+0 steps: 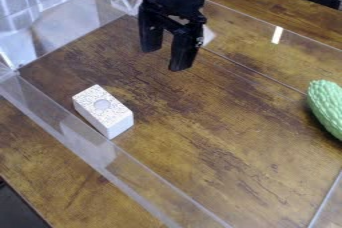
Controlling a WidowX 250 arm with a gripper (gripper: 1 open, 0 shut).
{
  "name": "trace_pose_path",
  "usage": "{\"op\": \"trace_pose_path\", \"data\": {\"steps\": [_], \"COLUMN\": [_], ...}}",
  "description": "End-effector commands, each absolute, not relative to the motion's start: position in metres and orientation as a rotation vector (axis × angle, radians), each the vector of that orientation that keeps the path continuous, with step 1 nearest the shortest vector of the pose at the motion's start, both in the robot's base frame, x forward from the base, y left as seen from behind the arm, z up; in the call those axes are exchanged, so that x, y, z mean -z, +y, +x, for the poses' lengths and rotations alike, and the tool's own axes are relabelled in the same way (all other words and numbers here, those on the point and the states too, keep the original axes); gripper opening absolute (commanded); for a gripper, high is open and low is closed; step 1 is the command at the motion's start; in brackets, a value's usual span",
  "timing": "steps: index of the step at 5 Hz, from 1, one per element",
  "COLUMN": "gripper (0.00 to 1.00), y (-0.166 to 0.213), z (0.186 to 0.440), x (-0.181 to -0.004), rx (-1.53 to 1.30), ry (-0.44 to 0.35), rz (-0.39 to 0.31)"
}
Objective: Put the white object in the blue tray
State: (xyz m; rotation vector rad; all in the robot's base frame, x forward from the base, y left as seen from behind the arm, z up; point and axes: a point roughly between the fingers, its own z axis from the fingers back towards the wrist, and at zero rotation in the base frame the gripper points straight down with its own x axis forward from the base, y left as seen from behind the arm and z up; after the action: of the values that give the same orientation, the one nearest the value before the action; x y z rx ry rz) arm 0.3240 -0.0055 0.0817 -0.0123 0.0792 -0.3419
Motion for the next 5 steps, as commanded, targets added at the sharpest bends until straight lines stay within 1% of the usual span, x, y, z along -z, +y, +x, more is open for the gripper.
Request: {"op": "trace_pose_path", "data": {"steps": [1, 5], "gripper": [1.0, 1.0], "y": [0.0, -0.002], "z": [0.338, 0.357], "x": [-0.094, -0.073], "rx": [0.351, 0.418], "ry": [0.012, 0.002], "rz": [0.003, 0.011]}}
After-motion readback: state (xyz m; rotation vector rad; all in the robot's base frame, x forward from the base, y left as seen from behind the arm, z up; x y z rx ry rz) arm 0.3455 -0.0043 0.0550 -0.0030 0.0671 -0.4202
